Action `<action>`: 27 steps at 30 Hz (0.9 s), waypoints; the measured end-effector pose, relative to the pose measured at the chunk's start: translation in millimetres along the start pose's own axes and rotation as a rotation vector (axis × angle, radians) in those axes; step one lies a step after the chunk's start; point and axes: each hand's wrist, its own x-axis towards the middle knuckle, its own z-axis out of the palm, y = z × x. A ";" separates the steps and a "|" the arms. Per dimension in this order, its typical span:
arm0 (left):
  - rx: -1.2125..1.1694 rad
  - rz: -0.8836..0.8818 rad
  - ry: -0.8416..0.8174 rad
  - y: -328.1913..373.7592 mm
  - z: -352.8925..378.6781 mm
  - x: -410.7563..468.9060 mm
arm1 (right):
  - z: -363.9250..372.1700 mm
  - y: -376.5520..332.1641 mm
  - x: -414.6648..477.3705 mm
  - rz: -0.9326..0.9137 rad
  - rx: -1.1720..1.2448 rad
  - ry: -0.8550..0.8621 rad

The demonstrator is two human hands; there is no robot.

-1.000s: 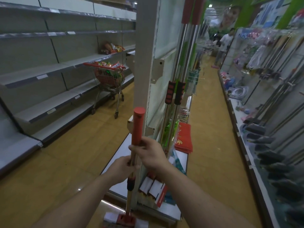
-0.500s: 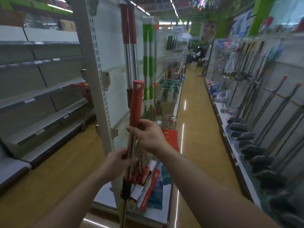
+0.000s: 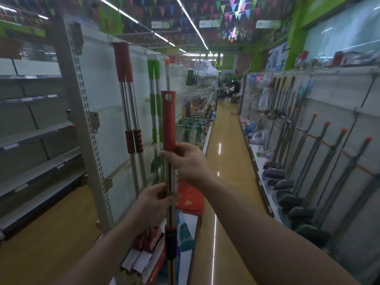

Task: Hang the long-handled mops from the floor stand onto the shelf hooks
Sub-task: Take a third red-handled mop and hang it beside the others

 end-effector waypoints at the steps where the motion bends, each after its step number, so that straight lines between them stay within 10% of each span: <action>1: -0.004 0.013 -0.016 0.5 9.1 7.1 | -8.8 4.0 2.9 -0.004 -0.004 0.006; 27: -0.100 -0.022 0.020 -55.5 133.8 266.8 | -121.0 159.5 234.8 -0.058 0.100 -0.052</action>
